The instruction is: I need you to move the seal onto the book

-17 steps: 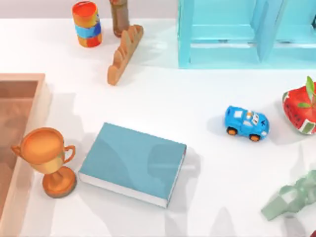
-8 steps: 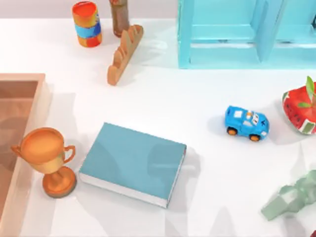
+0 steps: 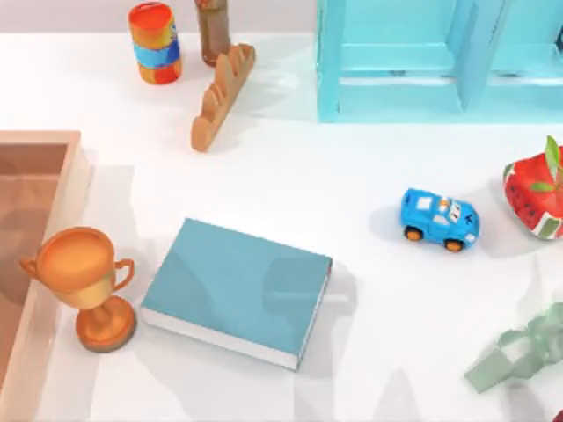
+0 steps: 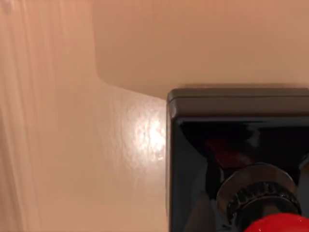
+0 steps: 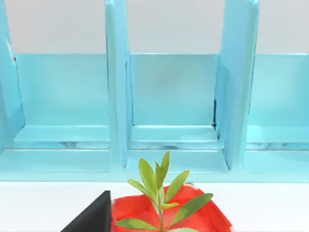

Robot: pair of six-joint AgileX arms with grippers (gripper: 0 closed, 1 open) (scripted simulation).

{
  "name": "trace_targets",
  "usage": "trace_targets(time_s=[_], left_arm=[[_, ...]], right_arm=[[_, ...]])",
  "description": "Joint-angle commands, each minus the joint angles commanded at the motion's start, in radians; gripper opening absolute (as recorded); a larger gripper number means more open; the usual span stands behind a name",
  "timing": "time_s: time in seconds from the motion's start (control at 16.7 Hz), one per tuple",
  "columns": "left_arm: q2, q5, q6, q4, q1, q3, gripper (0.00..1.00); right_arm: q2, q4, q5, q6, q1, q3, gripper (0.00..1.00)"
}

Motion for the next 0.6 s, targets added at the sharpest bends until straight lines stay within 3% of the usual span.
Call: trace_targets(time_s=[0.12, 0.18, 0.6], left_arm=[[0.0, 0.0, 0.0, 0.0, 0.0, 0.0, 0.02], [0.0, 0.0, 0.0, 0.0, 0.0, 0.0, 0.0], [0.0, 0.0, 0.0, 0.0, 0.0, 0.0, 0.0]], right_arm=[[0.0, 0.0, 0.0, 0.0, 0.0, 0.0, 1.0], [0.0, 0.0, 0.0, 0.0, 0.0, 0.0, 1.0], [0.0, 0.0, 0.0, 0.0, 0.0, 0.0, 1.0]])
